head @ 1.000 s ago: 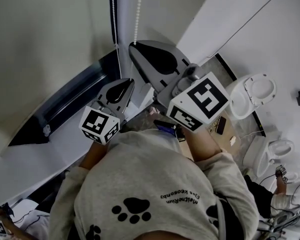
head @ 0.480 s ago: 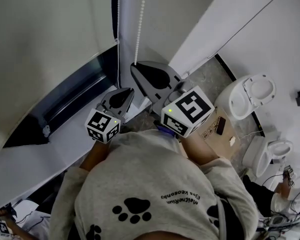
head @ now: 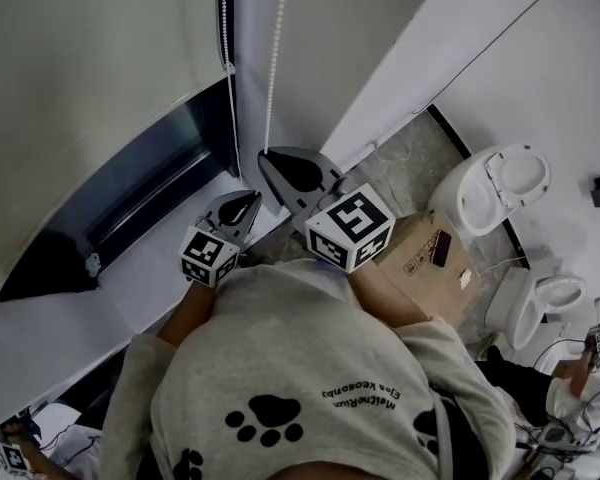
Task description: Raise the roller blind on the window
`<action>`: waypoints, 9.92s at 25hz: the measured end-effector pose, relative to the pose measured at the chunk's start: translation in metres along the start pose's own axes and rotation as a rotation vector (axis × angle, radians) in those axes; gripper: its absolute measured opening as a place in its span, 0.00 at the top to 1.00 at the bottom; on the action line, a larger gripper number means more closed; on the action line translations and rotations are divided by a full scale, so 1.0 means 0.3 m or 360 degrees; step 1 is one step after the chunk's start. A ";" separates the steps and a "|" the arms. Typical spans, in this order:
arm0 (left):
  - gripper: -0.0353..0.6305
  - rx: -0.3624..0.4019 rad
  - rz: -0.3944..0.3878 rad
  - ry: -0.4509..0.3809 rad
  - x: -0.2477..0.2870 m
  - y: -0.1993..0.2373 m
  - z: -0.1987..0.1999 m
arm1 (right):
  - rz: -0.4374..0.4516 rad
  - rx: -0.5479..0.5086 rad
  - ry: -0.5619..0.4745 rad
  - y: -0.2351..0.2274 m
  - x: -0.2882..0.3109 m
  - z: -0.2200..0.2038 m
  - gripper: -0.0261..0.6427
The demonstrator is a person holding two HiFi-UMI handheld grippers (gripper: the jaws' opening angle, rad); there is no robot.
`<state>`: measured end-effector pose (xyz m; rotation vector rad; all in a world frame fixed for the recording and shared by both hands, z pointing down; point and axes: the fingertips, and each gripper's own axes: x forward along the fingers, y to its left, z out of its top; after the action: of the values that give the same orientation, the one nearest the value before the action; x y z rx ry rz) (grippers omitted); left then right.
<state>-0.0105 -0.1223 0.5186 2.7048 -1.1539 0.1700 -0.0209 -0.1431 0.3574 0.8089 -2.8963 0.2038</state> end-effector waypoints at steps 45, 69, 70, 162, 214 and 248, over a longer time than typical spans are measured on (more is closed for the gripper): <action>0.87 0.0313 -0.0175 -0.0354 -0.096 -0.073 0.956 | 0.0053 0.0003 -0.0033 0.001 0.024 -0.083 0.94; 0.93 0.0202 0.0321 -0.0437 -0.088 0.012 0.779 | -0.0069 -0.0119 0.0056 -0.042 0.087 -0.245 0.94; 0.93 0.0197 0.0343 -0.0438 -0.086 0.020 0.763 | -0.0080 -0.0119 0.0060 -0.045 0.093 -0.259 0.94; 0.93 0.0089 0.0221 -0.0056 -0.006 0.127 -0.038 | -0.0587 -0.0202 -0.0110 -0.015 0.124 0.071 0.94; 0.82 0.0247 0.0068 -0.0381 -0.106 0.077 1.110 | -0.0451 -0.0225 -0.0121 -0.050 0.135 0.072 0.94; 0.93 0.0266 0.0389 -0.0412 -0.078 0.136 0.820 | -0.0619 -0.0246 0.0005 -0.076 0.177 -0.227 0.94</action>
<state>-0.0491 -0.1884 0.2802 2.7815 -1.6122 -0.0543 -0.0484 -0.1781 0.4350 1.3089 -2.6394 -0.0575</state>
